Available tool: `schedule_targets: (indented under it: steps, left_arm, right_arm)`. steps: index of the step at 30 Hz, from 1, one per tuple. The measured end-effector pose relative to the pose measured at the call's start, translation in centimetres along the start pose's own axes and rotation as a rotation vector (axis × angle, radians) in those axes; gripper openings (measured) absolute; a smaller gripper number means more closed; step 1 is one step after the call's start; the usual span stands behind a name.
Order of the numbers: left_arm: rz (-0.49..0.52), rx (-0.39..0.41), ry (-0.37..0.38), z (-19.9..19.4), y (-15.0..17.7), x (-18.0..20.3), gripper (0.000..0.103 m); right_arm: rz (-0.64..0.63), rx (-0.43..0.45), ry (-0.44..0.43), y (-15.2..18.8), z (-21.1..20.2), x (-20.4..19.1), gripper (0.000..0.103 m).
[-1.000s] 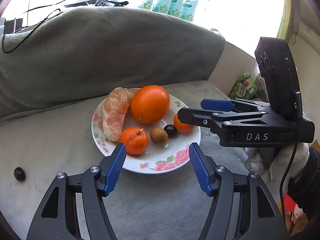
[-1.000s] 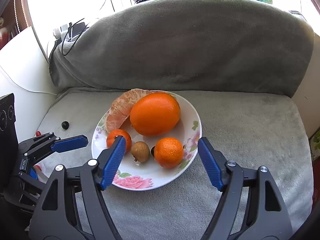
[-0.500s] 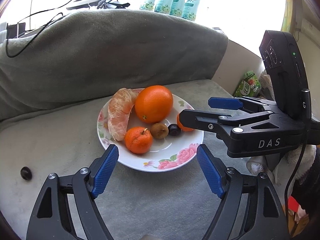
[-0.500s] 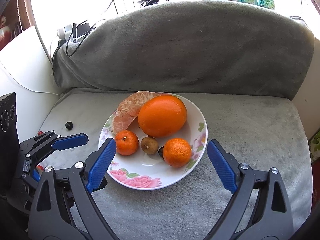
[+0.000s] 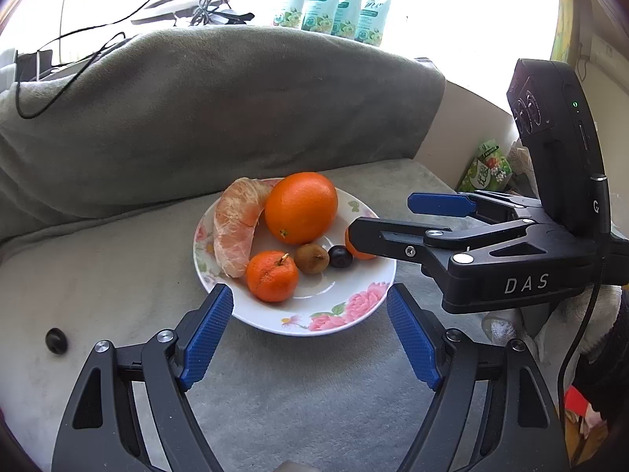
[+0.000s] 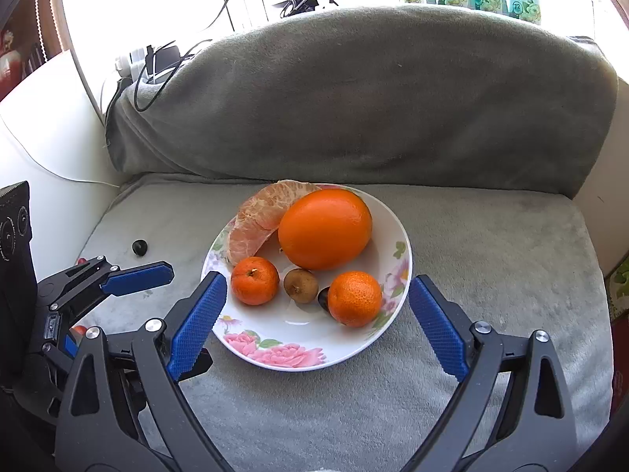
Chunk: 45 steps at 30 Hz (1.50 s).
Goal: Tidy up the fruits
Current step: 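Open both grippers to release the mandarin and kiwi in the plate, then withdraw both grippers and move them toward the red tomato and kiwi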
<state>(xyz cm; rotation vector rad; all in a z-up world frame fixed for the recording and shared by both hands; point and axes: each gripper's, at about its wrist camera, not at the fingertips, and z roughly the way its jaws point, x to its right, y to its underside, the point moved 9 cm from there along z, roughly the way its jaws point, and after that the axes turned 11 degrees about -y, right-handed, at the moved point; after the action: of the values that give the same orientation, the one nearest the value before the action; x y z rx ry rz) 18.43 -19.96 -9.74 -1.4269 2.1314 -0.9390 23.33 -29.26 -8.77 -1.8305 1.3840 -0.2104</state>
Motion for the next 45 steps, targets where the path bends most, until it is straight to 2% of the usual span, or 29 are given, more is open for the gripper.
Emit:
schedule_targets:
  steps: [16,25,34,45]
  left_arm:
    - [-0.014,0.049,-0.025,-3.2,0.4,-1.1,0.081]
    - [-0.041,0.075,-0.056,-5.3,1.1,-3.2,0.081]
    - [-0.101,0.081,-0.134,-6.9,2.8,-7.8,0.081]
    - [-0.215,0.053,-0.273,-8.6,5.8,-15.9,0.081]
  right_arm:
    - [-0.028,0.038,-0.012,0.0,-1.8,-2.8,0.096]
    - [-0.056,0.06,-0.032,0.1,-2.6,-5.1,0.096]
    - [-0.11,0.069,-0.085,0.4,-2.5,-8.4,0.096]
    - [-0.228,0.054,-0.174,2.2,-1.0,-13.7,0.096]
